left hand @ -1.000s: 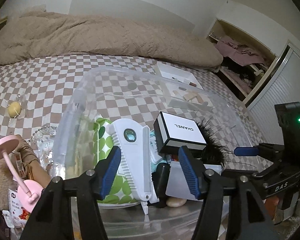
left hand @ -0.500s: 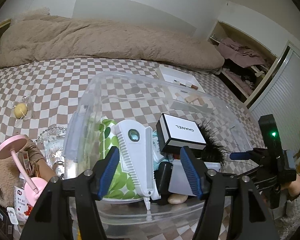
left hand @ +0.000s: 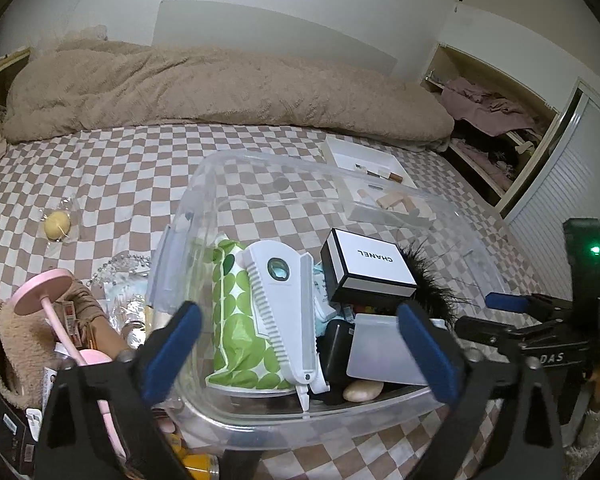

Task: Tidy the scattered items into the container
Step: 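Lower the scraper into the clear box with the left tool and open it, then withdraw both tools from the clear box toward the scattered items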

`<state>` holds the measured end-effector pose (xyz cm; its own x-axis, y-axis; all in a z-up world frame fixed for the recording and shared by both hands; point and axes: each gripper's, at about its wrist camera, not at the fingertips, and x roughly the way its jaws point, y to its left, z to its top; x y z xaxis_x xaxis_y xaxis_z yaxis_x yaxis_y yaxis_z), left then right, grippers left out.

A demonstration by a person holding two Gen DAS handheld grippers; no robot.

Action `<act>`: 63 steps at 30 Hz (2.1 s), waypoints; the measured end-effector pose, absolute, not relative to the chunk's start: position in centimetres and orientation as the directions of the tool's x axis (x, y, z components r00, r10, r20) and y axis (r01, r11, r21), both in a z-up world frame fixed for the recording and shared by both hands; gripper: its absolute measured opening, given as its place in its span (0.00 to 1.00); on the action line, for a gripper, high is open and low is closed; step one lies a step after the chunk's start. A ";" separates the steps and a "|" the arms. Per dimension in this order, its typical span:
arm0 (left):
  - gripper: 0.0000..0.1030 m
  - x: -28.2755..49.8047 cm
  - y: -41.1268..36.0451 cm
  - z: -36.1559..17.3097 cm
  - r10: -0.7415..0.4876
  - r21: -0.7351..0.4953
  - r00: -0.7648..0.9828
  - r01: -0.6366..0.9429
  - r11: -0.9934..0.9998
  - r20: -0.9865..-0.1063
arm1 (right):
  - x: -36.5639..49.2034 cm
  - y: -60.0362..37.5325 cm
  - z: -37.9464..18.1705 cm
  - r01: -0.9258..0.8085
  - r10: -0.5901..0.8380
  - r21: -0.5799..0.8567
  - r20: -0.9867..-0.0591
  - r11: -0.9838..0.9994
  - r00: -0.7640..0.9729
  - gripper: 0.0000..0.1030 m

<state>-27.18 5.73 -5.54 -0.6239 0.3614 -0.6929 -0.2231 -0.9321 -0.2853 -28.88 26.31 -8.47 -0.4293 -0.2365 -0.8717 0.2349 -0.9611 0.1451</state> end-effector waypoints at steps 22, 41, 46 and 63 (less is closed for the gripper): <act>1.00 -23.3 4.9 -3.0 0.304 -0.232 -0.683 -0.198 -0.952 -0.665 | -22.2 25.6 -2.9 0.254 -0.220 0.052 -0.680 -0.966 -0.700 1.00; 1.00 -18.1 4.4 0.1 0.288 -0.191 -0.742 -0.216 -0.958 -0.606 | -16.9 25.1 -0.5 0.259 -0.228 0.027 -0.569 -0.965 -0.790 1.00; 1.00 -17.1 3.4 0.7 0.266 -0.185 -0.761 -0.193 -0.964 -0.592 | -15.8 25.1 0.0 0.256 -0.225 0.020 -0.544 -0.966 -0.808 1.00; 1.00 -13.2 0.6 1.9 0.187 -0.145 -0.808 -0.127 -0.981 -0.558 | -11.7 24.3 1.0 0.275 -0.248 0.002 -0.441 -0.961 -0.863 1.00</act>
